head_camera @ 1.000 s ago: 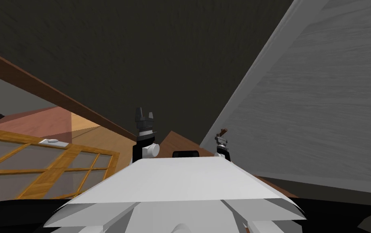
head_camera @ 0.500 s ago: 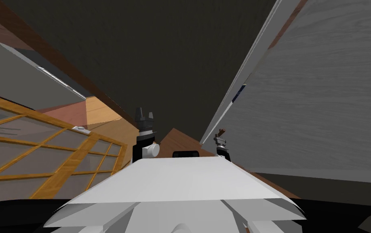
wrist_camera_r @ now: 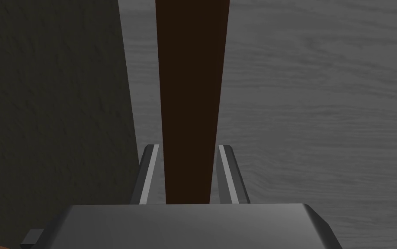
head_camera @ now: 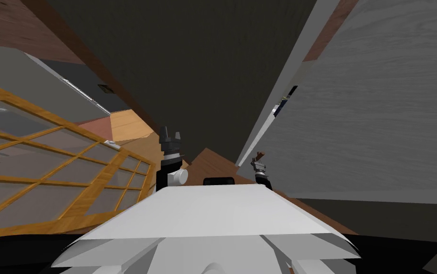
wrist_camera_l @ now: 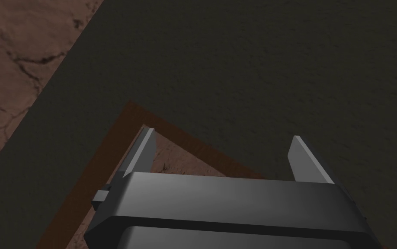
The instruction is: Pull the door open
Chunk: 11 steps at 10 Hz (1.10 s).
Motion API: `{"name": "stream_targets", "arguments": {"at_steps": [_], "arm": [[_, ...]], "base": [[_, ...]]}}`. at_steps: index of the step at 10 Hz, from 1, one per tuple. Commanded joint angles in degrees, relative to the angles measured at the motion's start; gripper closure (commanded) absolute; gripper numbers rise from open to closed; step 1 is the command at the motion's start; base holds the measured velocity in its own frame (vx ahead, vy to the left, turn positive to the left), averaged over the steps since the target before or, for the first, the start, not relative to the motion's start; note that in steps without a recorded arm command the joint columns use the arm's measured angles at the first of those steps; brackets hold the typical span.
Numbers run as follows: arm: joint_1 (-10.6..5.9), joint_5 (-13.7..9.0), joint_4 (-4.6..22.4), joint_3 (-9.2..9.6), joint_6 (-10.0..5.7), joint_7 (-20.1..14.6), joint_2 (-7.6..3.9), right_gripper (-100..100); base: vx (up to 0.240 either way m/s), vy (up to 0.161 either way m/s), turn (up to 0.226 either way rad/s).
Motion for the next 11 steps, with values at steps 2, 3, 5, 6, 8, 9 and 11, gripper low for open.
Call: {"name": "stream_targets", "arguments": {"at_steps": [2, 3, 5, 6, 8, 9, 11], "arm": [[0.97, 0.97, -0.43, 2.12, -0.87, -1.57, -1.22, 100], [1.43, 1.46, -0.74, 3.13, -1.37, -2.36, -1.91, 100], [2.08, 2.15, -1.18, 4.56, -2.08, -3.47, -2.88, 100], [1.86, 1.85, -1.19, 3.91, -1.81, -2.98, -2.61, 100], [2.89, 2.75, -1.27, 5.93, -3.32, -4.61, -3.88, 100], [3.23, 3.05, -1.30, 6.60, -3.91, -5.20, -4.41, 100], [4.08, 3.82, -1.39, 8.29, -5.41, -6.70, -5.74, 100]], "base": [[-0.249, -0.002, 0.092], [-0.233, 0.001, 0.090], [-0.256, -0.024, 0.100], [-0.125, -0.015, 0.031], [-0.189, -0.036, 0.134], [-0.220, -0.059, 0.106], [-0.238, -0.029, 0.133]]}}
